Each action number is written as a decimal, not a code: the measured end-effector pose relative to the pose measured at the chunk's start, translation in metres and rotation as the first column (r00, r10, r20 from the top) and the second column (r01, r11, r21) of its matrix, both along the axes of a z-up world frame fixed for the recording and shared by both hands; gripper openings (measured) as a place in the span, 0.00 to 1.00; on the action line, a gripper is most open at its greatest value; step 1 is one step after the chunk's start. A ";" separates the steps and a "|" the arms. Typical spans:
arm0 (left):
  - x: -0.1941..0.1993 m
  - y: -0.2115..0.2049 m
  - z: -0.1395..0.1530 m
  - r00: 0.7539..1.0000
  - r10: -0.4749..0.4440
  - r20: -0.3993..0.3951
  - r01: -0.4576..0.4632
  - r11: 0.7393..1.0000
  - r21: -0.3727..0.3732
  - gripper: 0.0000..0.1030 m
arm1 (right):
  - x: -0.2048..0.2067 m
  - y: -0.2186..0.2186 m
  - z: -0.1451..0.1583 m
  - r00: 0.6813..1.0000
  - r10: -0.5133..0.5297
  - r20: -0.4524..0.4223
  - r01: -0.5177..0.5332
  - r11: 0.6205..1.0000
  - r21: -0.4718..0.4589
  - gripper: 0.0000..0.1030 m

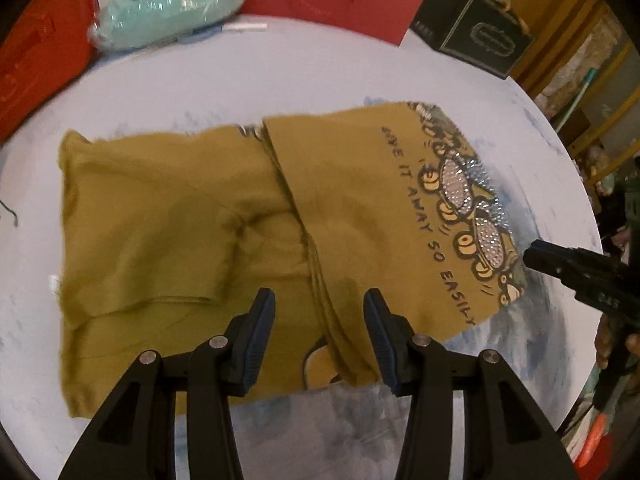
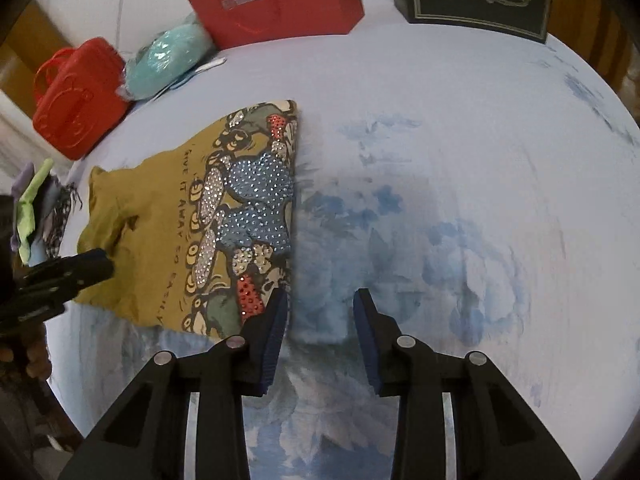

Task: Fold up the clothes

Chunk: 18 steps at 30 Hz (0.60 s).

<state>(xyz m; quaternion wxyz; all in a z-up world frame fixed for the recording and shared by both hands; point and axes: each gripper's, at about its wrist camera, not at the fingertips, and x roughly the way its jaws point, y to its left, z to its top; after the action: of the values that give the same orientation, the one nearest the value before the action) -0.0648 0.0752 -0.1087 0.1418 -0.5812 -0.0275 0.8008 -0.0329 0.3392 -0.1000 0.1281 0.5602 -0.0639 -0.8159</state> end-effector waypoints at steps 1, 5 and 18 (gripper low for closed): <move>-0.001 0.003 -0.003 1.000 -0.001 0.012 0.001 1.000 0.015 0.46 | 0.000 0.000 -0.001 1.000 0.010 -0.001 -0.010 1.000 -0.013 0.33; 0.002 0.021 -0.008 0.999 -0.038 0.009 0.038 0.999 0.005 0.45 | 0.001 -0.001 -0.002 0.999 0.047 -0.010 -0.048 0.998 -0.049 0.33; 0.033 -0.017 0.105 0.939 -0.098 -0.330 0.035 0.981 -0.193 0.07 | -0.003 -0.005 0.013 1.000 0.016 -0.025 -0.020 0.987 -0.160 0.49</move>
<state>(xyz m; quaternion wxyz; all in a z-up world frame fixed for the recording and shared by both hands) -0.0321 0.0579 -0.0038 0.1171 -0.4465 0.0910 0.8824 -0.0358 0.3342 -0.0872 0.1806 0.5389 -0.1226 -0.8136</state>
